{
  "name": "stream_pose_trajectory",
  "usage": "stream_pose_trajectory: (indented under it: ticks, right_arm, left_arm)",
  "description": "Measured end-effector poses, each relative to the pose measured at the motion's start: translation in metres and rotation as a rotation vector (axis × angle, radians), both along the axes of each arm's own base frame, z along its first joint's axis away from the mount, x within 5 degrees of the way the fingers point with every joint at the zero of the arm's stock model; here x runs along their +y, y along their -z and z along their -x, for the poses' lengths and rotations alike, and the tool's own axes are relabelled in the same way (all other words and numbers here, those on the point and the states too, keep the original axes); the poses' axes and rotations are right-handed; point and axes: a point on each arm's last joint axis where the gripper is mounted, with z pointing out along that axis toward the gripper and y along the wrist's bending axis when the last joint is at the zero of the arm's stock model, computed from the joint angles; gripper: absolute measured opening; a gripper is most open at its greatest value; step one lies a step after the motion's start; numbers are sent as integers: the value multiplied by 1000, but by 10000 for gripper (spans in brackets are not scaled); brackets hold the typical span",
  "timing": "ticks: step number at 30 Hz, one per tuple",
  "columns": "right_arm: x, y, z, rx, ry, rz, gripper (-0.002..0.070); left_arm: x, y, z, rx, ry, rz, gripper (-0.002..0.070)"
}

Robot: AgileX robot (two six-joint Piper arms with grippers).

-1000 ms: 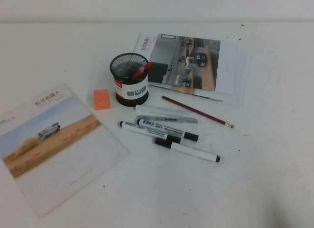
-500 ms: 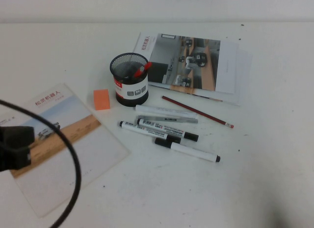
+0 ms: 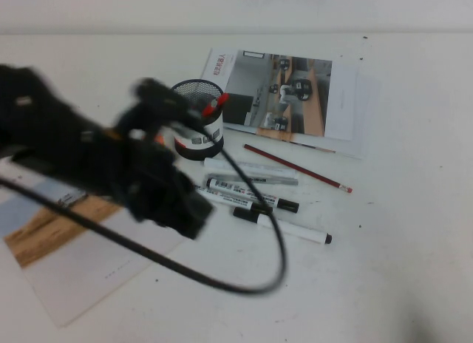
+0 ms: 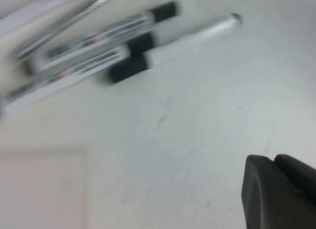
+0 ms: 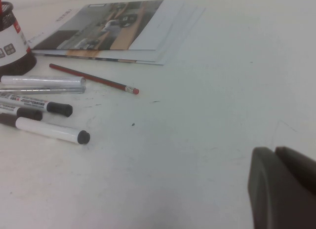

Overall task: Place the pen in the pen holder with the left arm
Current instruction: Pick up the pen on the table

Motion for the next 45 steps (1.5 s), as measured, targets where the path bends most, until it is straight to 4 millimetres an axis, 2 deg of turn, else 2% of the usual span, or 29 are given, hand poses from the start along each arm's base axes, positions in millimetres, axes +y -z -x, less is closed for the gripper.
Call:
stream_pose_trajectory:
  ticks: [6, 9, 14, 21, 26, 28, 31, 34, 38, 45]
  right_arm:
    - [0, 0, 0, 0, 0, 0, -22]
    - [0, 0, 0, 0, 0, 0, -22]
    - [0, 0, 0, 0, 0, 0, -22]
    - [0, 0, 0, 0, 0, 0, -22]
    - [0, 0, 0, 0, 0, 0, -22]
    - [0, 0, 0, 0, 0, 0, -22]
    - [0, 0, 0, 0, 0, 0, -22]
    - [0, 0, 0, 0, 0, 0, -22]
    - [0, 0, 0, 0, 0, 0, -22]
    - [0, 0, 0, 0, 0, 0, -22]
  left_arm:
    - [-66, 11, -13, -11, 354, -130, -1]
    - [-88, 14, -25, -40, 472, -202, -1]
    - [-118, 19, -40, -78, 668, -294, -1]
    - [-152, 46, -60, -162, 876, -397, -1]
    - [-166, 67, -65, -159, 938, -419, 26]
    - [-169, 74, -66, -149, 945, -425, 87]
    - [-169, 81, -68, -146, 957, -450, 223]
    - [-168, 86, -70, -148, 966, -483, 306]
    - [-168, 93, -72, -146, 972, -503, 335]
    - [-171, 100, -79, -191, 960, -510, 340]
